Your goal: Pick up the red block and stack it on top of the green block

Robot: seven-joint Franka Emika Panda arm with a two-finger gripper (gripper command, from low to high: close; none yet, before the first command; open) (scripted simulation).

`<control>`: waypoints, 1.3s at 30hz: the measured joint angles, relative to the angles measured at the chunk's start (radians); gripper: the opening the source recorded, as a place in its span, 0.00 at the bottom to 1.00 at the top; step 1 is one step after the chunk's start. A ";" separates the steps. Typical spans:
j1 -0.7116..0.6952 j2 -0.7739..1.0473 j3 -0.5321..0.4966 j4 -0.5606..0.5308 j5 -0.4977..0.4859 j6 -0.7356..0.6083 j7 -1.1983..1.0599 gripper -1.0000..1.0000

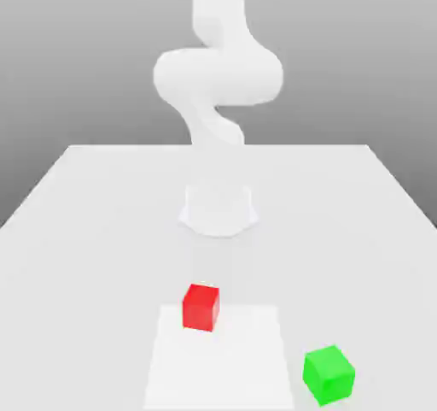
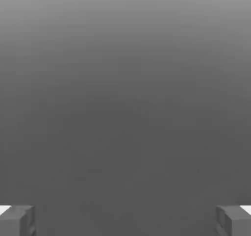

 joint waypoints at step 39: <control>-0.076 0.661 0.009 -0.554 -0.002 0.492 0.125 0.00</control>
